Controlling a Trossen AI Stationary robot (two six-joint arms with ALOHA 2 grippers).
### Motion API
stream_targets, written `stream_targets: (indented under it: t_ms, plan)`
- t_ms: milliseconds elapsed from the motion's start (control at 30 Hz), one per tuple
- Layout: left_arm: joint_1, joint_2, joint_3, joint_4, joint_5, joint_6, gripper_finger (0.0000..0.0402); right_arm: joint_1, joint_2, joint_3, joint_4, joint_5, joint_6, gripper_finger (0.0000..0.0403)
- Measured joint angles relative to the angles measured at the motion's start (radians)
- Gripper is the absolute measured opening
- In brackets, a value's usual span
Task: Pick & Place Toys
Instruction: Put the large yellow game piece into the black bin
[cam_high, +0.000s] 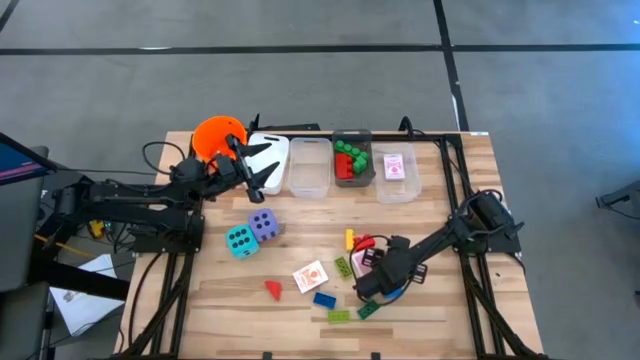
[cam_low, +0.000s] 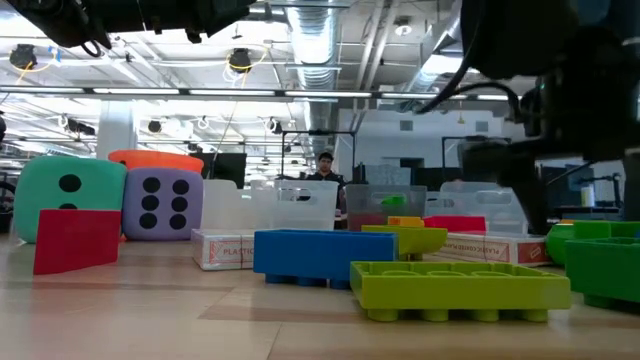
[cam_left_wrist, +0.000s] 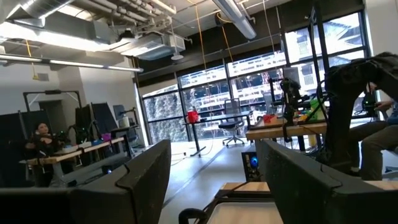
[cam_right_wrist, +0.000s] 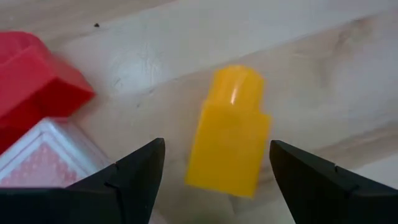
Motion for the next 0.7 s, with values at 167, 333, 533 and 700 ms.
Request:
stream_targets:
  t_ms: [167, 333, 533, 700]
  plan:
    - [0.000, 0.000, 0.000, 0.000, 0.000, 0.000, 0.0237, -0.001, -0.004, -0.038, 0.048, 0.018, 0.002, 0.0283]
    - [0.000, 0.000, 0.000, -0.010, 0.000, 0.000, 0.0237, -0.015, -0.005, -0.045, 0.050, 0.012, 0.001, 0.0251]
    - [0.000, 0.000, 0.000, -0.042, 0.000, 0.000, 0.0237, -0.018, -0.002, -0.048, 0.039, 0.030, 0.001, 0.0163]
    - [0.000, 0.000, 0.000, -0.049, 0.000, 0.000, 0.0237, -0.004, 0.004, -0.052, -0.032, 0.078, 0.000, 0.0122]
